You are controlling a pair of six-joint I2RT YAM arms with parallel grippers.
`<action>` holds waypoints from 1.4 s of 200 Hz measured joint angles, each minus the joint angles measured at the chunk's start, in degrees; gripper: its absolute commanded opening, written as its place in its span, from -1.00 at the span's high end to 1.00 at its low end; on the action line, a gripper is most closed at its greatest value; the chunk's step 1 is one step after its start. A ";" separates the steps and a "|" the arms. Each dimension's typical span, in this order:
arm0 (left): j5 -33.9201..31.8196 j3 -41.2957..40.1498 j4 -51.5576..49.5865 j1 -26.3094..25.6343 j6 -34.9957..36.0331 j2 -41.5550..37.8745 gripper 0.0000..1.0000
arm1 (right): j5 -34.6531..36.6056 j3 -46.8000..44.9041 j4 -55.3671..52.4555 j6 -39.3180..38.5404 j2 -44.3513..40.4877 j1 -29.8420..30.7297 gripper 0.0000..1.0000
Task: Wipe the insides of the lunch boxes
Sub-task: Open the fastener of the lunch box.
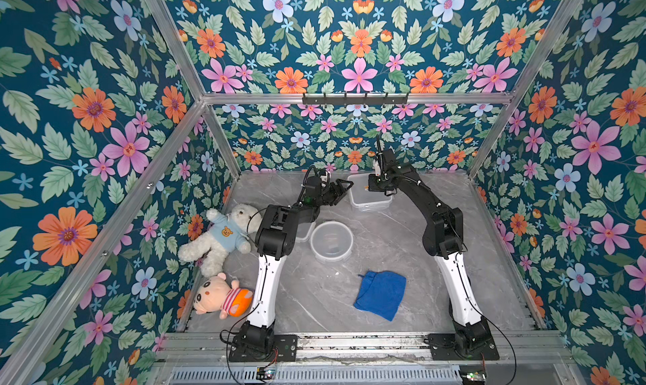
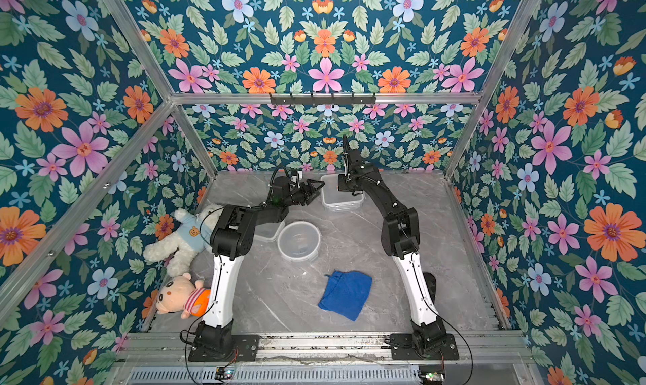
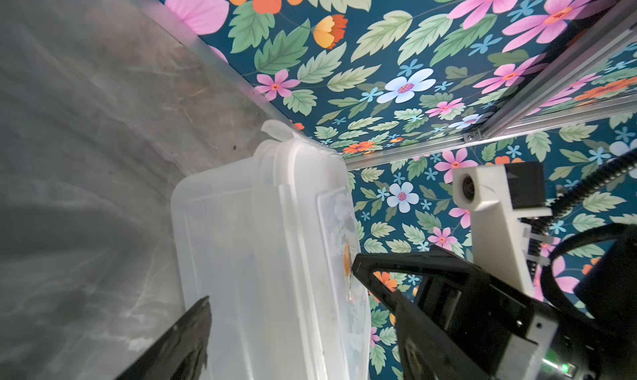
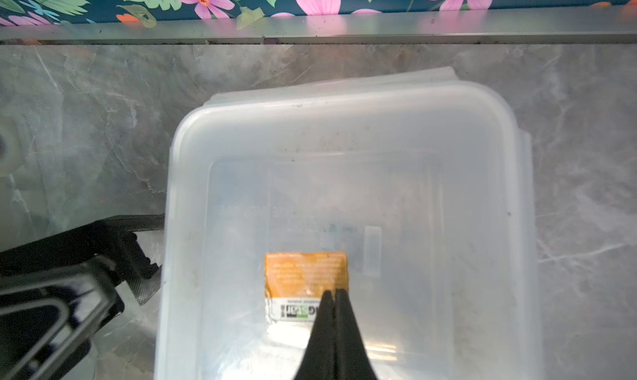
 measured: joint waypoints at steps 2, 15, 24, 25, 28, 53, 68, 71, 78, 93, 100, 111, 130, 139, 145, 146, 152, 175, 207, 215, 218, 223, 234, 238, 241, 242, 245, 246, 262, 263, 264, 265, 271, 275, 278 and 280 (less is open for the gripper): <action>0.11 0.00 0.28 -0.02 -0.26 0.13 -0.61 | 0.13 -0.07 0.04 0.00 -0.02 0.00 1.00; 0.46 -0.02 1.51 -0.24 -1.36 0.61 -0.58 | 0.20 -0.20 0.15 0.57 -0.02 0.00 1.00; 0.72 0.07 2.19 -0.50 -2.21 0.90 -0.55 | 0.31 -0.31 0.26 0.85 -0.02 0.00 1.00; 0.76 0.09 2.21 -0.57 -2.36 0.94 -0.55 | 0.31 -0.31 0.26 0.85 -0.02 0.00 1.00; 0.72 0.17 2.23 -0.68 -2.36 0.98 -0.53 | 0.46 -0.33 0.28 0.85 -0.02 0.00 1.00; 0.59 0.74 2.45 -1.46 -3.17 1.40 -0.30 | 1.75 -0.63 0.52 1.01 -0.20 -0.09 1.00; 0.28 0.79 2.36 -1.97 -3.82 1.60 -0.21 | 2.60 -0.81 0.48 1.01 -0.31 -0.22 1.00; 0.22 0.74 2.38 -2.05 -3.82 1.68 -0.20 | 2.86 -0.83 0.48 1.03 -0.33 -0.24 1.00; 0.28 0.70 2.38 -2.21 -3.96 1.84 -0.17 | 3.21 -0.87 0.50 1.03 -0.35 -0.24 1.00; 0.22 0.52 2.38 -2.36 -4.26 1.84 -0.06 | 3.45 -1.07 0.61 1.03 -0.35 -0.24 1.00; 0.22 0.52 2.38 -2.36 -4.28 1.84 0.03 | 3.43 -1.14 0.68 1.03 -0.35 -0.24 1.00; 0.02 0.50 1.92 -2.36 -4.31 1.84 0.16 | 3.41 -1.36 0.87 1.03 -0.35 -0.22 1.00; -0.33 0.42 0.68 -2.36 -5.29 1.57 0.34 | 3.30 -1.97 1.62 1.03 -0.42 -0.22 1.00; -0.79 0.42 -0.70 -2.38 -5.38 1.05 0.38 | 3.26 -2.27 1.99 1.03 -0.42 -0.17 1.00; -1.11 0.46 -1.92 -2.38 -5.33 0.68 0.43 | 3.13 -2.47 2.29 1.03 -0.42 -0.17 1.00; -1.14 0.48 -2.08 -2.38 -5.33 0.61 0.44 | 3.13 -2.49 2.34 1.03 -0.42 -0.17 1.00; -1.44 0.61 -3.50 -2.40 -5.07 0.20 0.46 | 3.10 -2.58 2.58 1.03 -0.42 -0.15 1.00; -2.14 1.62 -11.15 -2.49 -2.10 -1.73 0.52 | 2.62 -2.69 3.19 1.03 -0.24 -0.13 1.00; -2.82 5.68 -25.09 -2.64 4.76 -3.54 0.57 | 1.79 -2.69 3.96 1.20 0.11 -0.13 1.00; -3.13 7.30 -28.89 -2.73 6.58 -3.69 0.58 | 1.75 -2.71 3.98 1.20 0.13 -0.13 1.00; -3.28 7.91 -30.21 -2.78 7.21 -3.72 0.58 | 1.64 -2.71 3.98 1.20 0.13 -0.13 1.00; -3.43 8.96 -32.57 -2.84 8.35 -3.72 0.59 | 1.60 -2.73 3.98 1.20 0.13 -0.15 1.00; -4.20 11.21 -37.59 -2.95 10.58 -3.72 0.59 | 1.49 -2.82 4.02 1.20 0.13 -0.15 1.00; -4.59 11.98 -39.21 -2.99 11.41 -3.72 0.60 | 1.44 -2.82 4.02 1.20 0.13 -0.13 1.00; -5.20 12.66 -40.96 -3.06 12.17 -3.72 0.60 | 1.09 -2.84 4.04 1.18 0.13 -0.13 1.00; -5.29 12.81 -41.18 -3.06 12.35 -3.72 0.60 | 1.07 -2.86 4.04 1.18 0.15 -0.13 1.00; -5.64 13.51 -42.64 -3.02 13.07 -3.72 0.61 | 0.96 -2.93 4.11 1.18 0.20 -0.13 1.00; -5.73 13.70 -43.01 -3.02 13.25 -3.72 0.61 | 0.96 -2.93 4.13 1.18 0.20 -0.13 1.00; -7.48 17.44 -50.23 -3.04 16.72 -3.61 0.62 | 0.50 -3.17 4.33 1.18 0.20 -0.11 1.00; -7.56 17.64 -50.56 -3.04 16.90 -3.61 0.63 | 0.48 -3.17 4.33 1.20 0.20 -0.11 1.00; -7.72 17.99 -51.25 -3.04 17.16 -3.58 0.63 | 0.48 -3.19 4.35 1.20 0.20 -0.09 1.00; -7.78 18.16 -51.58 -3.04 17.29 -3.58 0.63 | 0.46 -3.21 4.35 1.18 0.17 -0.09 1.00; -8.41 19.47 -53.79 -3.06 18.45 -3.43 0.64 | 0.44 -3.32 4.46 1.18 0.11 -0.04 1.00; -8.70 20.24 -55.15 -3.08 19.02 -3.30 0.64 | 0.35 -3.39 4.50 1.18 0.07 -0.02 1.00; -8.83 20.83 -56.19 -3.08 19.52 -3.23 0.64 | 0.31 -3.48 4.55 1.18 0.04 -0.02 1.00; -8.92 21.29 -56.98 -3.08 19.85 -3.17 0.64 | 0.20 -3.52 4.57 1.18 0.02 -0.02 1.00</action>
